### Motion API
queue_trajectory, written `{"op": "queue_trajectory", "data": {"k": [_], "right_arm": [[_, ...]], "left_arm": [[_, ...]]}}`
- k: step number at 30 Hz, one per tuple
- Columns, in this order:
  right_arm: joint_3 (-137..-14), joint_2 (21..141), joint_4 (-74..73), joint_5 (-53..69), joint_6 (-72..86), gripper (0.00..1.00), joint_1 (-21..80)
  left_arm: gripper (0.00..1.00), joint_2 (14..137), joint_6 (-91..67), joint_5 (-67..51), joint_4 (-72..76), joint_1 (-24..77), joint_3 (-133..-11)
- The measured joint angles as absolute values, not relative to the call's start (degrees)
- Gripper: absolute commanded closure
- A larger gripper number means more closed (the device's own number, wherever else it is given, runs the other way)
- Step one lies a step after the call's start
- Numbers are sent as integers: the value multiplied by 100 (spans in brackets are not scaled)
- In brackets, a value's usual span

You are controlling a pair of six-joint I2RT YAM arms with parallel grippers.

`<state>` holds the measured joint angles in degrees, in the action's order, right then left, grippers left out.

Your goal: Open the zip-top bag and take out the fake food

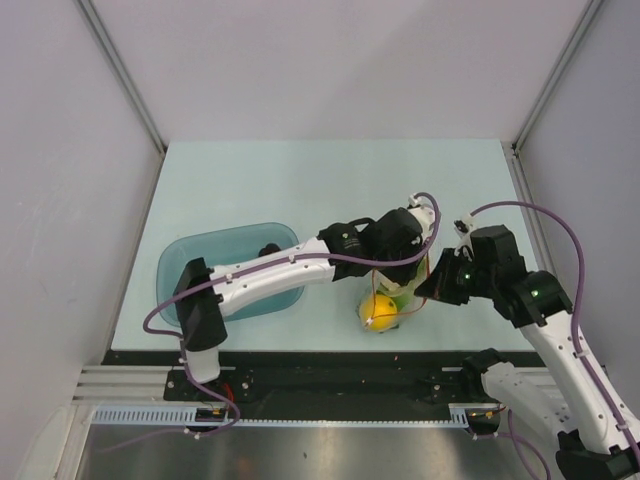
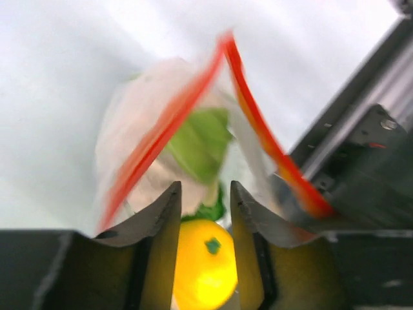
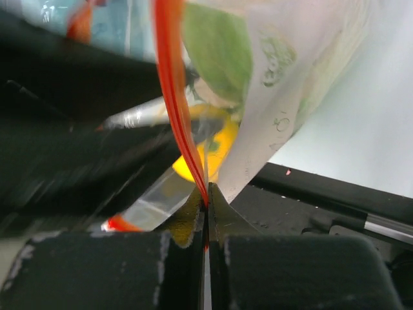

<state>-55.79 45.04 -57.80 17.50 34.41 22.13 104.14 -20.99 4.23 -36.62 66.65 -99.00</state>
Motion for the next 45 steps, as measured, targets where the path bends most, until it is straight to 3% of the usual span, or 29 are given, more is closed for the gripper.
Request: {"op": "queue_trajectory", "data": {"k": [5, 10, 12, 22, 25, 26, 29, 31, 35, 45], "right_arm": [[-5579, 4344, -5802, 1852, 3498, 100, 2226], [-5579, 4377, -5802, 1876, 3535, 100, 2226], [-5579, 4401, -5802, 1876, 3540, 100, 2226], [-5579, 4523, -5800, 1872, 3553, 100, 2226], [-5579, 4574, -5798, 1872, 3555, 100, 2226], [-5579, 4589, -5798, 1872, 3557, 100, 2226], [-5579, 4628, -5791, 1874, 3557, 100, 2226], [-5579, 4668, -5758, 1872, 3557, 100, 2226], [-5579, 4731, -5725, 1870, 3557, 100, 2226], [-5586, 4757, -5725, 1872, 3465, 100, 2169]], "left_arm": [[37, 10663, -2097, 766, -3649, 6510, -9863], [27, 10750, -2093, 1066, -3474, 6488, -9863], [15, 10807, -2091, 1194, -3439, 6490, -9865], [12, 10995, -2010, 1839, -3402, 6490, -9872], [30, 11061, -1927, 2108, -3395, 6490, -9872], [47, 11100, -1868, 2206, -3382, 6490, -9872], [70, 11183, -1763, 2322, -3293, 6466, -9872], [75, 11229, -1691, 2335, -3205, 6460, -9872], [100, 11231, -1616, 2331, -3118, 6462, -9872], [100, 10930, -1540, 1835, -3083, 6440, -9743]]}}
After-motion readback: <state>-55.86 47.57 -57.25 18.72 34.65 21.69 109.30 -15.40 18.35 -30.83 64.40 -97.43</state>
